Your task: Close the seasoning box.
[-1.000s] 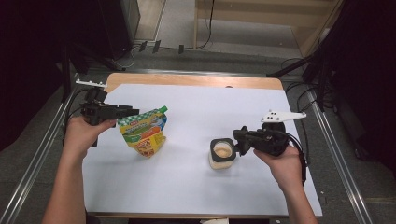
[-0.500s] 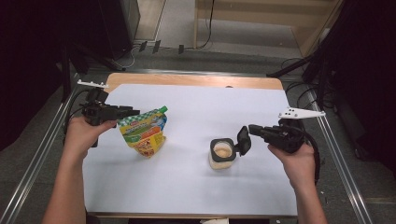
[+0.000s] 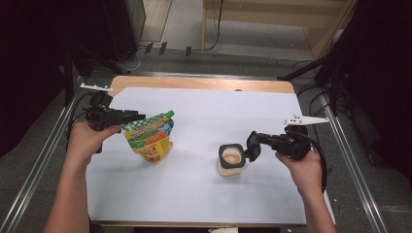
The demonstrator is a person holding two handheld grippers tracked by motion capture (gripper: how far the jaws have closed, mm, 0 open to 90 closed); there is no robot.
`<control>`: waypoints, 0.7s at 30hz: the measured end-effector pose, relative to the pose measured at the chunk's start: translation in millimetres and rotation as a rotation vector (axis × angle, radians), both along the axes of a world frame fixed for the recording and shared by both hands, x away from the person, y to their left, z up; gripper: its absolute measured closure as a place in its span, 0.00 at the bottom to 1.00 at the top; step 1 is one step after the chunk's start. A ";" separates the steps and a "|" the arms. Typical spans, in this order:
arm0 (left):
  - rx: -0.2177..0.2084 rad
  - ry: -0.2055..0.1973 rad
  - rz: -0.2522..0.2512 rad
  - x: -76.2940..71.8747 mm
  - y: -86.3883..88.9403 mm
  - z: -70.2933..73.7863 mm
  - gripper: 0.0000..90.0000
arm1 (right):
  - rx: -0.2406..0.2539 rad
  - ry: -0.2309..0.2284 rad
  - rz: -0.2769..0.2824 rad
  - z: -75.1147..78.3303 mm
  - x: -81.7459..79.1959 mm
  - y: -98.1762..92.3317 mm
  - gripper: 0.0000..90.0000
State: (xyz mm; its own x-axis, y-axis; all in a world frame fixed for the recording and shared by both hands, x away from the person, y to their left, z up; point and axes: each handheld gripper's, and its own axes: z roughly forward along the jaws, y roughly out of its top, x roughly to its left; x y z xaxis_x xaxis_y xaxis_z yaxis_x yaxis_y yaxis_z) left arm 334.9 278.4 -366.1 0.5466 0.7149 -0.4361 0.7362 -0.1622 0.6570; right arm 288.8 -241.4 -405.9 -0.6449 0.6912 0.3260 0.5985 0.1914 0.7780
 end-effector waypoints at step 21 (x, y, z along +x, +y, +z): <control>-0.009 0.026 0.051 1.9 -1.3 -1.3 0.49 | 0.015 0.025 0.059 -10.0 0.7 17.0 1.00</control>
State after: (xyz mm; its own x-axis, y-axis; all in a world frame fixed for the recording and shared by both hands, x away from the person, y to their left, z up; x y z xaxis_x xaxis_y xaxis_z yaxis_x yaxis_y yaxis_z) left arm 336.8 277.2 -367.4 0.4977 0.7375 -0.4565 0.7604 -0.1179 0.6387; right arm 289.5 -224.4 -415.9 -0.6759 0.6473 0.3524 0.6055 0.2152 0.7662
